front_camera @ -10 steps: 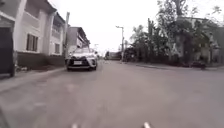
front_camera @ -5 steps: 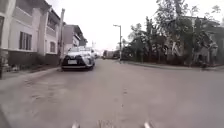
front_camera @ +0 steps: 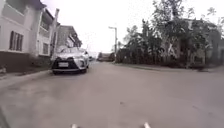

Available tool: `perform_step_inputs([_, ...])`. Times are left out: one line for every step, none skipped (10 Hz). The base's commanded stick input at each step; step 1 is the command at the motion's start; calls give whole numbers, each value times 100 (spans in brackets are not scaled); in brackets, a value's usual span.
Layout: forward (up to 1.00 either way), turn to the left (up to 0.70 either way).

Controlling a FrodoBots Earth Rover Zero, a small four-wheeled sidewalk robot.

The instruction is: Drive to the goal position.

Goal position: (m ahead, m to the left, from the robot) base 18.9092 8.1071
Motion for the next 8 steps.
perform_step_inputs([70, 0])
perform_step_inputs([70, 0])
perform_step_inputs([70, 0])
perform_step_inputs([70, 0])
perform_step_inputs([70, 0])
perform_step_inputs([70, 0])
perform_step_inputs([70, 0])
perform_step_inputs([70, 4])
